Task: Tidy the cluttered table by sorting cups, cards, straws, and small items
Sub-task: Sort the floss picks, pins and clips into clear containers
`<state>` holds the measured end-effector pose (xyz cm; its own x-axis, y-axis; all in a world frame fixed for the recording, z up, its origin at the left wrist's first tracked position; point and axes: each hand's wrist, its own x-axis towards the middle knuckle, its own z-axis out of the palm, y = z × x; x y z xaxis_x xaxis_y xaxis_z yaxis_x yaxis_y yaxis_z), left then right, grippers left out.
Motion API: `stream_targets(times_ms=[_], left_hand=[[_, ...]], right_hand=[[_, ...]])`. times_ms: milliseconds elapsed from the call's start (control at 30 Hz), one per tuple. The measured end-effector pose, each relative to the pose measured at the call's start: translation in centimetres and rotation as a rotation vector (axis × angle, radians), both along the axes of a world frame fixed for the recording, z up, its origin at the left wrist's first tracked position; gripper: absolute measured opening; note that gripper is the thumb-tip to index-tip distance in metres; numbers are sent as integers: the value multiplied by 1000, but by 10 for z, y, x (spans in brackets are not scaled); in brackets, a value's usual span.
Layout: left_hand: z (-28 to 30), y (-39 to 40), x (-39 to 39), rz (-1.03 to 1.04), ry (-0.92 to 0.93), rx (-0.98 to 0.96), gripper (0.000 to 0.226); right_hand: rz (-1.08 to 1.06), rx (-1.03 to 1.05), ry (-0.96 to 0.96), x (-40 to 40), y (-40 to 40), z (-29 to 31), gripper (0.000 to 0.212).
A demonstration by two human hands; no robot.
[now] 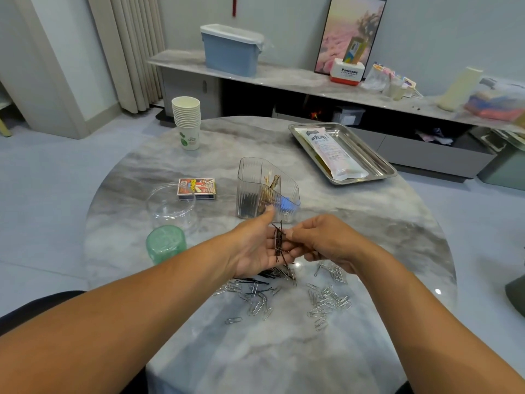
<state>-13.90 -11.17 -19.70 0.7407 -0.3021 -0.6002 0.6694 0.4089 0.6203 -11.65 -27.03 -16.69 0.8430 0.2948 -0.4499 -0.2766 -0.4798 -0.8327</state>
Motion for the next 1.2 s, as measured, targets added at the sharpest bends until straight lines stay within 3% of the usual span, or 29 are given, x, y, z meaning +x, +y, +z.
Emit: stream_targets(times_ms=[133,300,467,633,900,1067,1200], left_hand=[[2,3,1,-4,-12,-29,59],[-1,0,-3,-26,-87,16,26],[-4,-1,-4,-20,-123,66,26],[-3,-2,-6,2,-137,117,15],[-2,2,-5,16,-119,124,17],[-2,-5,-6,-61,-141,170,15],[-3,-9,-8,-152,-188,267,16]], right_hand=[[3,4,-24,3,-5,4,19],[61,-101,-89,2,-9,5,8],[191,-204,-132,-2,-7,5,17],[231,-250,-189,-2,-6,2,9],[-20,-360,-217,8,-30,11,14],[-138,5,-124,3,-16,-1,23],[-155,36,-153,1,-10,-8,16]])
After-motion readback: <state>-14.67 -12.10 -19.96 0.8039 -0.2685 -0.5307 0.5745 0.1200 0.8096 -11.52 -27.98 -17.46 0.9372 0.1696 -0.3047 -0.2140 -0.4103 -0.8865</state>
